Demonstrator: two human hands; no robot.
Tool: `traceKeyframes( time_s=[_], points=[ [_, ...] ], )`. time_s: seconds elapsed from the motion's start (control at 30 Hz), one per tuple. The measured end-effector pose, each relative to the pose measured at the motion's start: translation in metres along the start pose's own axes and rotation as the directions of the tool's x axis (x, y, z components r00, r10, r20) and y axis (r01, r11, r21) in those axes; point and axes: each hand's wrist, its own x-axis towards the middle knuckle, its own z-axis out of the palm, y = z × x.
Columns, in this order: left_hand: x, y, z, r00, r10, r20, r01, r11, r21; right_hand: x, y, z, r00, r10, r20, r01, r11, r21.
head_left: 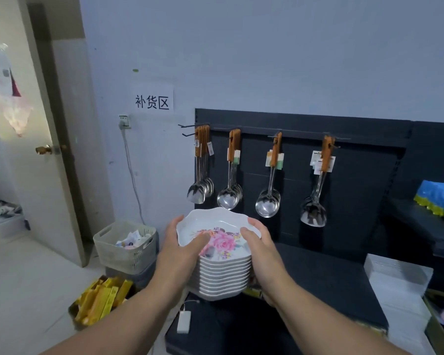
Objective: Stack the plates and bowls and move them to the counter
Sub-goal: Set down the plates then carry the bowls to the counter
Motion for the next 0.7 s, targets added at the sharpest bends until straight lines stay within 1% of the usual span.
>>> traceKeyframes(
  time_s=[0.17, 0.3, 0.47, 0.57, 0.7],
  points=[
    [0.053, -0.016, -0.018, 0.999, -0.014, 0.034, 0.014, 1.0, -0.001, 0.046, 0.009, 0.031, 0.999, -0.018, -0.046, 0.018, 1.0, 0.0],
    [0.092, -0.03, -0.022, 0.999, -0.028, 0.021, 0.028, 0.999, 0.022, 0.085, 0.021, 0.045, 0.999, 0.026, -0.028, -0.026, 1.0, -0.001],
    [0.141, -0.046, -0.007, 0.999, -0.032, 0.013, 0.032, 0.999, -0.006, 0.142, 0.04, 0.047, 0.999, 0.048, -0.023, -0.048, 0.999, -0.009],
    [0.17, -0.055, 0.007, 1.0, -0.017, 0.006, 0.017, 1.0, 0.005, 0.182, 0.052, 0.043, 0.998, 0.07, -0.006, -0.07, 0.998, 0.003],
    [0.213, -0.077, 0.017, 0.999, -0.043, 0.002, 0.043, 0.999, 0.03, 0.228, 0.07, 0.043, 0.996, 0.08, 0.031, -0.082, 0.996, 0.039]
  ],
)
